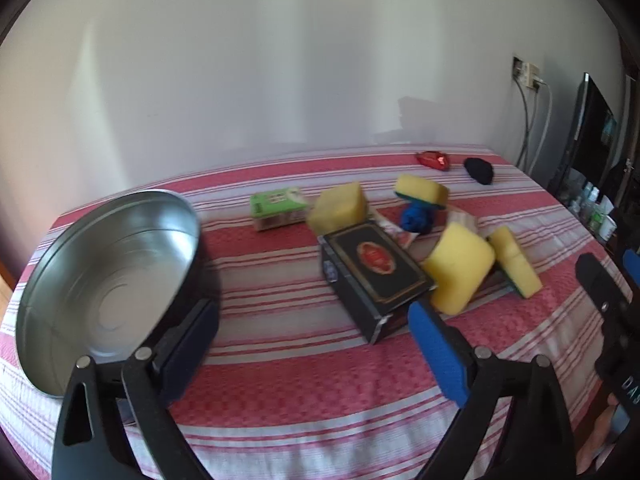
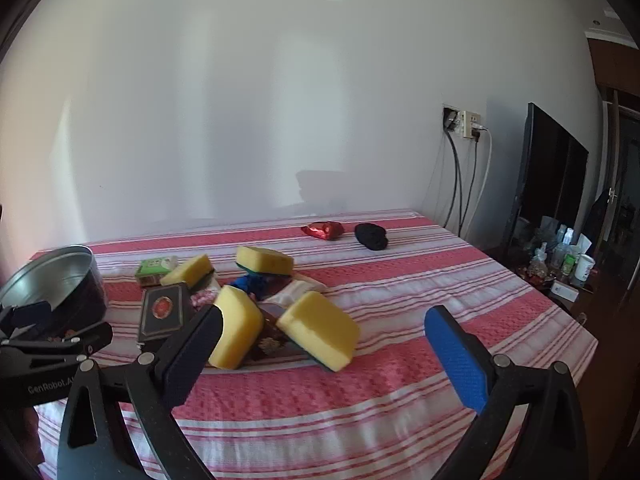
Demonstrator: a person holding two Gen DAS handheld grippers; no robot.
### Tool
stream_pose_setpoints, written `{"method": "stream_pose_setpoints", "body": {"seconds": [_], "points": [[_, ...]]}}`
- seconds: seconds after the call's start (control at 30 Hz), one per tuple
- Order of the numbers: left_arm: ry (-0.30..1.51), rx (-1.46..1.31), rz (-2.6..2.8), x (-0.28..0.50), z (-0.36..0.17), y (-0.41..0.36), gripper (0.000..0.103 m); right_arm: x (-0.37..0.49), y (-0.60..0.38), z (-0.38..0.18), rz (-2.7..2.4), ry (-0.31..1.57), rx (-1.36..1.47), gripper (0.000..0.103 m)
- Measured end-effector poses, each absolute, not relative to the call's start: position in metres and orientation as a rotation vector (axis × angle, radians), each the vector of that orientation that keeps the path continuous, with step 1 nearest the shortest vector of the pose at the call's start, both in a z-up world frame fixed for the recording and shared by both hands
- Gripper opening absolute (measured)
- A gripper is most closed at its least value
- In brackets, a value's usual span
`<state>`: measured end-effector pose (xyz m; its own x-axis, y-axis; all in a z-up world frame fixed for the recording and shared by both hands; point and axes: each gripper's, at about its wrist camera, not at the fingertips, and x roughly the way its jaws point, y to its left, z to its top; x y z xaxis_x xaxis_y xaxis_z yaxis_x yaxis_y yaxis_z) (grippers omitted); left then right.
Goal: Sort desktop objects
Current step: 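Grasp the black box with the red emblem with the left tool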
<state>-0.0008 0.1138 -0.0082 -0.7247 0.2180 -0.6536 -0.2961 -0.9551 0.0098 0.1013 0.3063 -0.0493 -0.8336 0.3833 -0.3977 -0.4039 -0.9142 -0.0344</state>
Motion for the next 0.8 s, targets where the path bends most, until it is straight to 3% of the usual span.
{"method": "stream_pose_setpoints", "body": {"seconds": [0.13,0.3,0.47,0.57,0.63,0.8], "points": [[0.177,-1.022,2.644,-0.018,-0.008,0.139,0.091,0.107,0.318,-0.051,2.659,0.086,-0.561,0.099],[0.112,-1.182,2.621,-0.057,-0.020,0.165,0.073,0.112,0.331,-0.054,2.653,0.131,-0.576,0.097],[0.044,-1.377,2.584,-0.085,-0.045,0.173,0.071,0.114,0.341,-0.059,2.666,0.181,-0.609,0.097],[0.035,-1.468,2.551,-0.091,-0.062,0.175,0.062,0.115,0.344,-0.061,2.674,0.181,-0.622,0.097],[0.085,-1.433,2.583,-0.090,-0.063,0.175,0.057,0.112,0.344,-0.064,2.676,0.169,-0.636,0.097],[0.117,-1.403,2.578,-0.077,-0.063,0.169,0.056,0.096,0.346,-0.072,2.731,0.161,-0.734,0.097]]}}
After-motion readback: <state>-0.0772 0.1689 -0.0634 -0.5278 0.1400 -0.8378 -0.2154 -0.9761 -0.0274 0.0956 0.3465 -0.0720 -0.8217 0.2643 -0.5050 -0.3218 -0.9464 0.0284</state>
